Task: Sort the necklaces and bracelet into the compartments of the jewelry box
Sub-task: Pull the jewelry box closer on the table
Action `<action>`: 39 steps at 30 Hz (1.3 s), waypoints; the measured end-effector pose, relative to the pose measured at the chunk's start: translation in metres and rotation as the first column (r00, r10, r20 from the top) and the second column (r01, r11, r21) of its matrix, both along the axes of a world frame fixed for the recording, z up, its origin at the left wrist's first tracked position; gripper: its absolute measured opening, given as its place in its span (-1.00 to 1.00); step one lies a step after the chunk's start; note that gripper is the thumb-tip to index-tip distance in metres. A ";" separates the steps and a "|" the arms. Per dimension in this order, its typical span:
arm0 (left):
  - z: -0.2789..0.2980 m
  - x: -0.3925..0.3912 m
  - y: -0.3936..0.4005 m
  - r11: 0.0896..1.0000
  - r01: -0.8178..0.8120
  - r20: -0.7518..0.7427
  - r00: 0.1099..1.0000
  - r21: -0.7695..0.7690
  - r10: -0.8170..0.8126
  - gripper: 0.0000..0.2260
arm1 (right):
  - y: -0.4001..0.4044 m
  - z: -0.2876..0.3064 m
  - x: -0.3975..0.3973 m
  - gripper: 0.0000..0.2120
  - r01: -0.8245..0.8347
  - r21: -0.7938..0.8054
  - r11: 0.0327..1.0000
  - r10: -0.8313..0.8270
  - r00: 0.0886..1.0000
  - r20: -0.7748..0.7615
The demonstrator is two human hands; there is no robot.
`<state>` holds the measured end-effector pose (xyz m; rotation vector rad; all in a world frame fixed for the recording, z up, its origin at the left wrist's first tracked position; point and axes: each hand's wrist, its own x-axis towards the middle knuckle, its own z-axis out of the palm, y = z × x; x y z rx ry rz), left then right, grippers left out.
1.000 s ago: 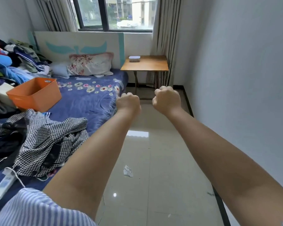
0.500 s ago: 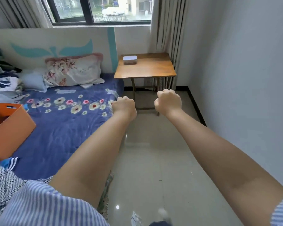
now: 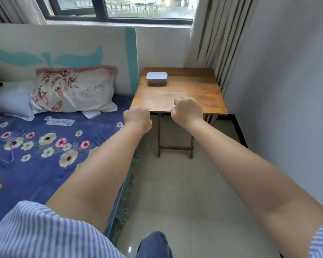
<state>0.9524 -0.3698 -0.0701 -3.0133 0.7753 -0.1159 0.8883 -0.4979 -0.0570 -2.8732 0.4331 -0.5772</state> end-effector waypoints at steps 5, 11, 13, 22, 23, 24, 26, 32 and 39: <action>-0.018 0.148 -0.053 0.998 0.004 0.002 1.000 0.056 -0.004 -0.75 | -0.054 -0.019 0.144 -0.79 -0.007 0.009 1.000 0.007 1.000 -0.027; -0.027 0.309 -0.119 0.995 0.051 -0.041 0.998 0.091 -0.047 -0.74 | -0.127 -0.034 0.301 -0.78 0.062 0.065 0.996 -0.056 0.994 -0.091; -0.031 0.354 -0.141 0.995 0.054 -0.075 0.996 0.087 -0.048 -0.75 | -0.154 -0.041 0.342 -0.77 0.097 0.069 0.993 -0.088 0.989 -0.123; -0.096 0.532 -0.227 0.994 -0.057 -0.295 0.952 0.090 0.081 -0.77 | -0.279 -0.103 0.531 -0.75 0.258 0.249 0.934 -0.181 0.938 -0.296; -0.104 0.549 -0.234 0.993 -0.076 -0.330 0.938 0.093 0.103 -0.77 | -0.290 -0.113 0.548 -0.75 0.279 0.273 0.921 -0.184 0.926 -0.329; -0.112 0.566 -0.242 0.991 -0.090 -0.360 0.925 0.098 0.119 -0.77 | -0.300 -0.122 0.566 -0.76 0.297 0.297 0.907 -0.183 0.916 -0.357; -0.129 0.594 -0.252 0.988 -0.116 -0.420 0.895 0.103 0.149 -0.75 | -0.313 -0.141 0.597 -0.77 0.330 0.342 0.880 -0.175 0.894 -0.413; -0.186 0.675 -0.291 0.953 -0.303 -0.617 0.754 -0.027 0.223 -0.76 | -0.337 -0.205 0.676 -0.71 0.427 0.499 0.755 -0.160 0.857 -0.491; -0.248 0.747 -0.326 0.869 -0.438 -0.776 0.621 -0.229 0.108 -0.71 | -0.346 -0.275 0.733 -0.63 0.578 0.581 0.572 -0.265 0.801 -0.537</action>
